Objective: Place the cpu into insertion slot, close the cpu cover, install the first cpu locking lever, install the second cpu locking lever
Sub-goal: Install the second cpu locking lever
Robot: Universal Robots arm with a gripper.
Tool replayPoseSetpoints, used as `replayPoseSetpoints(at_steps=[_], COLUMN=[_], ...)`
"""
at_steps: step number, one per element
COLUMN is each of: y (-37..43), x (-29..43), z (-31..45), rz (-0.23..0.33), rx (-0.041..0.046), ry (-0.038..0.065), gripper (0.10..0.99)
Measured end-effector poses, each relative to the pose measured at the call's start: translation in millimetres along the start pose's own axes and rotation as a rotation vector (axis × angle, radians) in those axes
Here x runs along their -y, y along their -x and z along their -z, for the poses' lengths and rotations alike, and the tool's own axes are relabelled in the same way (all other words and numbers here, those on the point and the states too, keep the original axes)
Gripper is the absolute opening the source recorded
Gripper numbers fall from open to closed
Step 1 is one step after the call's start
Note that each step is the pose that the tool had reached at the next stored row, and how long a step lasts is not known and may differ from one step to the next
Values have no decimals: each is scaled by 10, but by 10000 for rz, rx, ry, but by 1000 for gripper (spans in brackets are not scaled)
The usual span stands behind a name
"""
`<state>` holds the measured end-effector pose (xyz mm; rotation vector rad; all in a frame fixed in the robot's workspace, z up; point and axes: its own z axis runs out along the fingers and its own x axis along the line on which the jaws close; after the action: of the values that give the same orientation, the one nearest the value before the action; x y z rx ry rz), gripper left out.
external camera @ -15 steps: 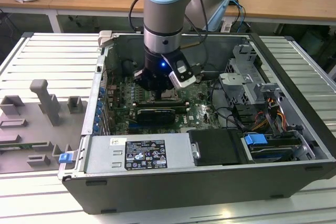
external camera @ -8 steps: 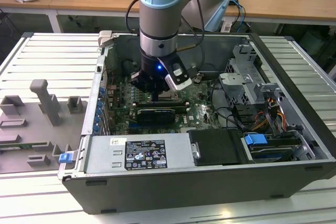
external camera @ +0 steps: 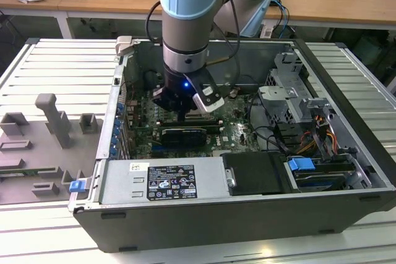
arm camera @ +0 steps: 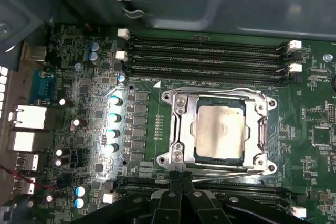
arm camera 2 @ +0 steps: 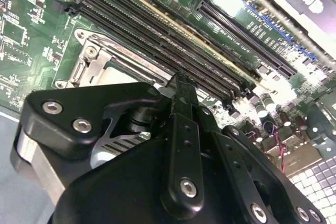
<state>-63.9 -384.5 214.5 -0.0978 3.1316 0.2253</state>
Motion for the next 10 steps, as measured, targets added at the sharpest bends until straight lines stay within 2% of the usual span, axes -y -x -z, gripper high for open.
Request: replayPoseSetpoints(at_steps=[7, 10], y=[-24, -65], x=[24, 26], z=[-28, -55], rz=[38, 51], rx=[17, 35], ry=[205, 272], gripper=[106, 106])
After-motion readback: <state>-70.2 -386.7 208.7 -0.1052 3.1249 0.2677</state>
